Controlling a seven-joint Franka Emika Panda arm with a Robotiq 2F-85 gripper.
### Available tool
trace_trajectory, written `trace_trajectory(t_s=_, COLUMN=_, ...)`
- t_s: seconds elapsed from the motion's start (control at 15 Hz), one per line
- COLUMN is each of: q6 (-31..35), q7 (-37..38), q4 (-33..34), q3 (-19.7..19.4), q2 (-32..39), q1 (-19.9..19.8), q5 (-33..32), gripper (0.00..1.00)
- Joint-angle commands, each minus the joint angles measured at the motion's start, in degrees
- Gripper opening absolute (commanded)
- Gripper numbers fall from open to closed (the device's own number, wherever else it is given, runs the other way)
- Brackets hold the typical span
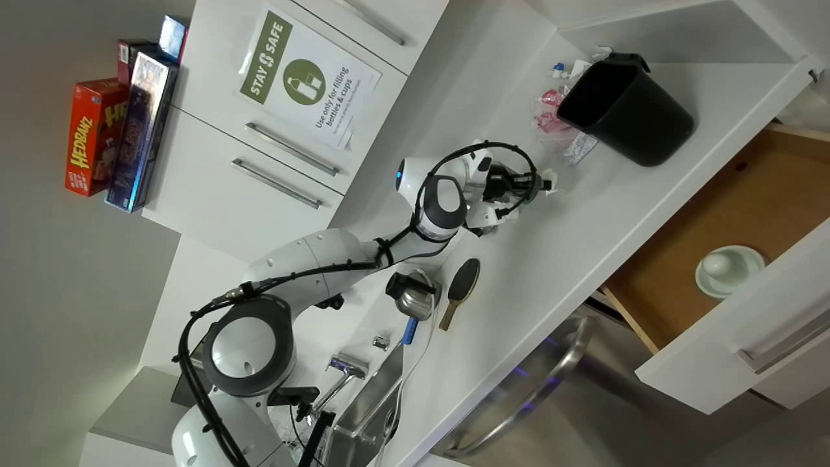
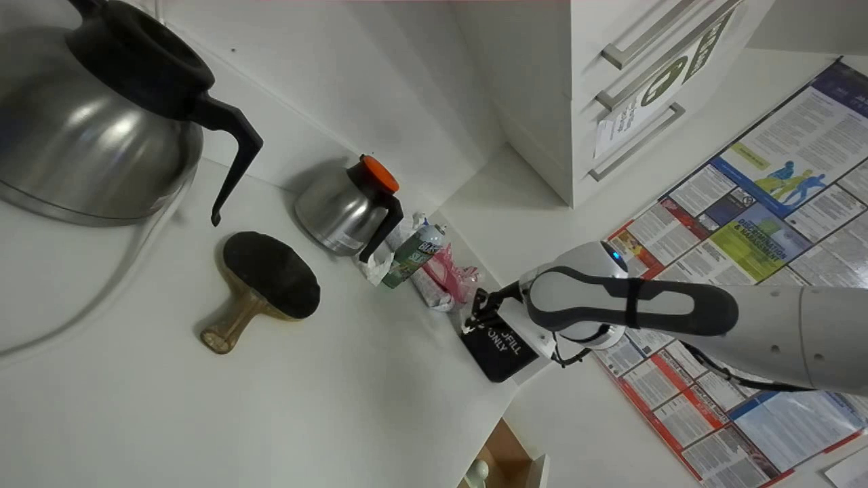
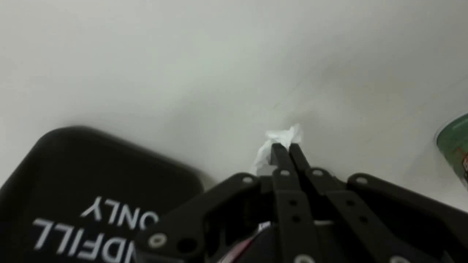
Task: Throw the tissue on the counter in the trash bin
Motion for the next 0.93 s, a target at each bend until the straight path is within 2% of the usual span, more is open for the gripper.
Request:
trace_trajectory(t_s=0.0, q6=2.3, q7=8.16, q4=-5.58, q3=-6.57, q2=-7.62, q1=4.51, q5=-6.09, gripper=0.01)
trace_trajectory(t_s=0.2, q6=5.03, q7=14.59, q4=-4.25, q3=-10.42, q2=-8.83, q1=5.72, q5=-10.14, gripper=0.01)
trace_trajectory(t_s=0.47, q6=11.43, q7=24.44, q4=-2.45, q3=-19.5, q2=-7.07, q1=10.28, q5=-14.47, gripper=0.01)
trace_trajectory(t_s=0.67, q6=13.01, q7=31.17, q4=-0.59, q3=-25.8, q2=-4.38, q1=12.95, q5=-16.38, gripper=0.01)
trace_trajectory(t_s=0.87, q6=11.07, q7=33.13, q4=0.81, q3=-26.94, q2=-2.24, q1=12.01, q5=-14.27, gripper=0.01)
